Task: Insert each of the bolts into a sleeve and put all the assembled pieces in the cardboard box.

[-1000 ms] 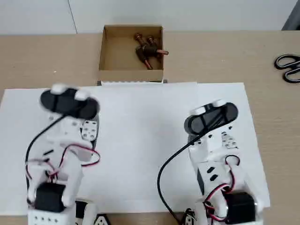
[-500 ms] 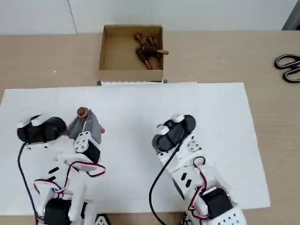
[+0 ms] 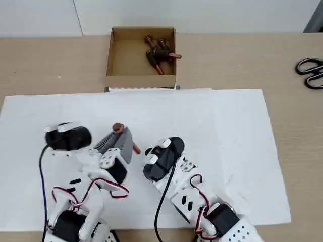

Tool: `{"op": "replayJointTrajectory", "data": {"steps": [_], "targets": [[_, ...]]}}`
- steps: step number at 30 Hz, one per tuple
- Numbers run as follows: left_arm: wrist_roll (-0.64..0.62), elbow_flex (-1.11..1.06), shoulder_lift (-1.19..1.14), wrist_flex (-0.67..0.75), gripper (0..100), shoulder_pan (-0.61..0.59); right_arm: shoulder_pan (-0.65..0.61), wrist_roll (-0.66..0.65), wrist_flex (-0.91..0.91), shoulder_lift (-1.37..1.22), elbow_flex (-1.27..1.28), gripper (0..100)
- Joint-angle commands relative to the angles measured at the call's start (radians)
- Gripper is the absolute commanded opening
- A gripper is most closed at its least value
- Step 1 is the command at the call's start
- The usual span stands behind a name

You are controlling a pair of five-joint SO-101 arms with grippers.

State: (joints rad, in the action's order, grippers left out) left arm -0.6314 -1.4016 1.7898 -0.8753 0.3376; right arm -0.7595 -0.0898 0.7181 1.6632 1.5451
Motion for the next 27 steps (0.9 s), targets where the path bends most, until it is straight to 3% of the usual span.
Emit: {"op": "replayJointTrajectory", "data": {"steps": [1, 6, 14, 27], "targets": [[-0.005, 0.004, 0.0, 0.032, 1, 0.037, -0.01, 0.002, -0.033, 0.013, -0.009, 0.3], [-0.005, 0.004, 0.002, 0.04, 1, 0.046, -0.01, 0.002, -0.031, 0.013, -0.011, 0.3], [-0.002, 0.004, -0.002, 0.21, 1, 0.048, -0.01, -0.04, -0.028, 0.013, 0.025, 0.3], [-0.002, 0.004, -0.003, 0.103, 1, 0.048, -0.01, -0.046, -0.036, 0.013, -0.002, 0.3]]}}
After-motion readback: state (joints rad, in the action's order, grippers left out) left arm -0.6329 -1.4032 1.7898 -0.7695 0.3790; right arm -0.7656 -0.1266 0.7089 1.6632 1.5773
